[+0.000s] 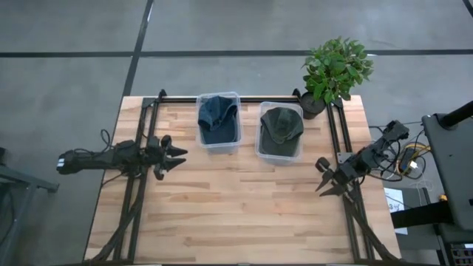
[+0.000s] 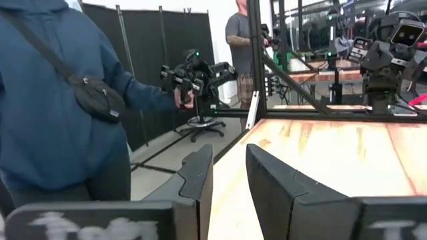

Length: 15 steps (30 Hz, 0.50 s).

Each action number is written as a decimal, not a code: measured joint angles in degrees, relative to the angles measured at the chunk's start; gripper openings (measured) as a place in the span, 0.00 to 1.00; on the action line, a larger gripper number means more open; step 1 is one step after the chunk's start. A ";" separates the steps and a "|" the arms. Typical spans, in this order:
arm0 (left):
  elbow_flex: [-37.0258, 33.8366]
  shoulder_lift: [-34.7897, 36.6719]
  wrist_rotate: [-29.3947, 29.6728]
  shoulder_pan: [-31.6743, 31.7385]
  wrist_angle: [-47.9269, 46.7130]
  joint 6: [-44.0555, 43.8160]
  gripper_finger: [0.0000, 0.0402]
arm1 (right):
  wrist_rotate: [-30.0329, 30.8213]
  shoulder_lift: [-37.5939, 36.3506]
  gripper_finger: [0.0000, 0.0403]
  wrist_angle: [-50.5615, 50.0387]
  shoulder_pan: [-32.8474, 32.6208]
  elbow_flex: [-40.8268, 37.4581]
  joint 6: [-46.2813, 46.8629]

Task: Pick & Place hat
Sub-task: Return to Home Position

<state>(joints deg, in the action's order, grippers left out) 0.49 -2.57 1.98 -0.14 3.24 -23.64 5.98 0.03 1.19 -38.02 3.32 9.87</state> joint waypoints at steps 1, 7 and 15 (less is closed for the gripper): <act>0.00 0.00 0.52 0.02 0.02 0.07 0.45 | 0.00 0.00 0.21 1.42 0.21 -1.00 0.00; -0.01 0.00 2.64 0.02 0.09 0.07 0.45 | -0.33 -0.04 0.21 2.65 1.93 -2.75 -0.47; -0.04 -0.02 2.64 0.02 -0.92 -0.02 0.45 | -0.42 0.11 0.21 1.77 2.25 -2.81 -3.88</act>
<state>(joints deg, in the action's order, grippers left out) 0.45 -2.59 4.62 -0.12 2.33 -23.66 5.56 0.14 2.97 -35.77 0.51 5.99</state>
